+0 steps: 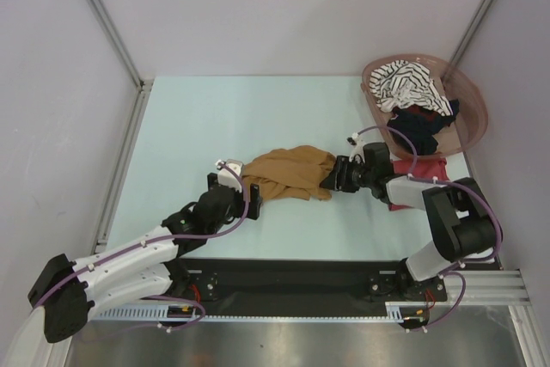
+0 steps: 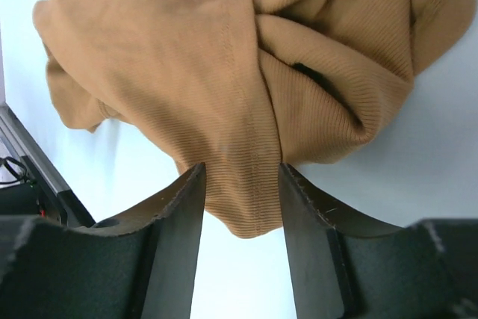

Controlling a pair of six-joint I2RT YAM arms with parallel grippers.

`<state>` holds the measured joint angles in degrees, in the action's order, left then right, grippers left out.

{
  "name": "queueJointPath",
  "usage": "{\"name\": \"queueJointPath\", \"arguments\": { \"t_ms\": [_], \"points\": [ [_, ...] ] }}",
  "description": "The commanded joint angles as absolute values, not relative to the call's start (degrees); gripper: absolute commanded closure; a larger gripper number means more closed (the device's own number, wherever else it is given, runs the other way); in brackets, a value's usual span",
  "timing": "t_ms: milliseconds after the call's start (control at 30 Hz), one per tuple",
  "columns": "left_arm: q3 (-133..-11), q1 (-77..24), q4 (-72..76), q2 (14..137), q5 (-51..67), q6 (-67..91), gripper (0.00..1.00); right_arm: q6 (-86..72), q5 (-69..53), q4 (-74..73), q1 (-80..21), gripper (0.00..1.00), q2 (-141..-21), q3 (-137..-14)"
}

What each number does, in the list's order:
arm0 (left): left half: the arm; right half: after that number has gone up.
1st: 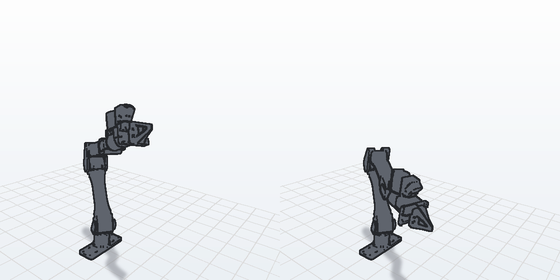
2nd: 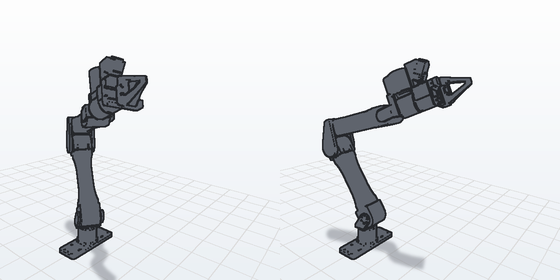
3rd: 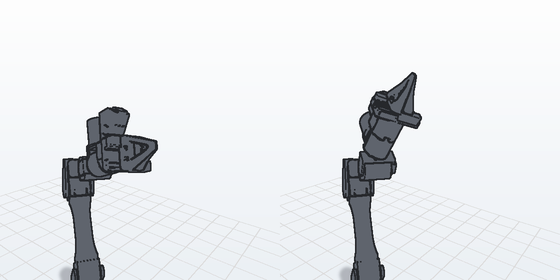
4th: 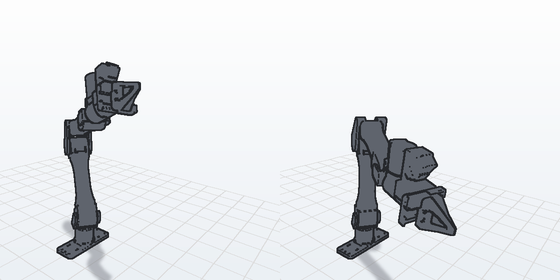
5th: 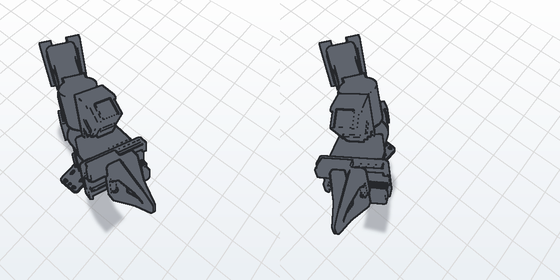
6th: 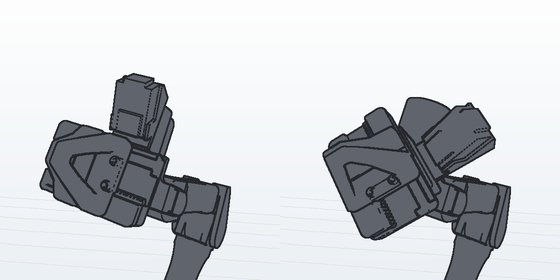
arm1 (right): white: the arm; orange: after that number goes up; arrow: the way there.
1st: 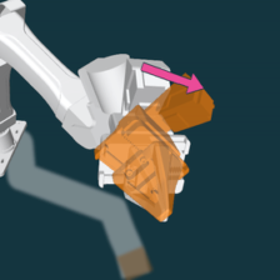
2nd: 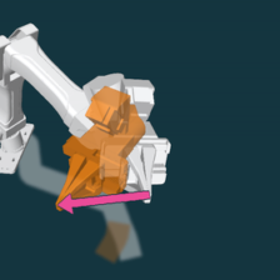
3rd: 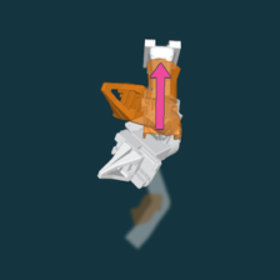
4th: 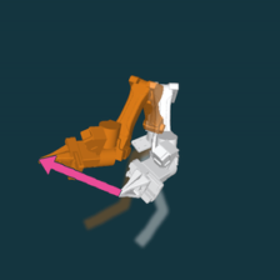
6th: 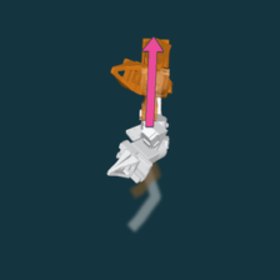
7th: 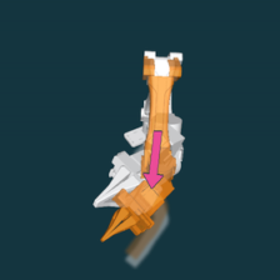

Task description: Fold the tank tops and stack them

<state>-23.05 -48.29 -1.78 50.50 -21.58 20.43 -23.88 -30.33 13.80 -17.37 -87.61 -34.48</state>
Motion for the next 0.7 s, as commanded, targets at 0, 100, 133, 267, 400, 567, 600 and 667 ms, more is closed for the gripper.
{"name": "queueJointPath", "arguments": {
  "t_ms": [0, 100, 133, 267, 400, 567, 600, 667],
  "points": [
    [-24.4, -48.0, -0.2, 50.4, -20.6, 19.2, 0.0, -24.9, -32.8, 15.6, -17.1, 0.52, -90.1, -35.7],
    [-24.4, -48.0, -0.3, 50.4, -20.6, 19.2, 0.0, -25.0, -32.6, 15.0, -16.6, 0.52, -91.5, -36.3],
    [-24.4, -48.0, -0.2, 50.6, -20.6, 19.2, 0.0, -25.3, -33.4, 15.3, -16.5, 0.5, -92.3, -36.4],
    [-24.5, -48.0, -0.3, 50.7, -20.5, 19.2, 0.0, -25.8, -35.0, 16.2, -16.3, 0.61, -93.1, -36.4],
    [-24.5, -48.0, -0.2, 50.6, -20.6, 19.2, 0.0, -26.1, -36.2, 17.9, -16.3, 0.84, -90.9, -35.5],
    [-24.5, -48.0, -0.2, 50.5, -20.8, 19.1, 0.0, -24.3, -33.2, 14.4, -17.0, 1.0, -83.1, -35.3],
    [-24.4, -48.0, -0.2, 50.5, -20.8, 19.1, 0.0, -23.1, -31.7, 12.7, -17.2, 1.0, -81.4, -35.9],
    [-24.3, -48.0, -0.3, 50.1, -20.4, 19.1, 0.0, -22.3, -29.3, 5.7, -18.2, 1.0, -77.4, -39.7]
  ]
}}
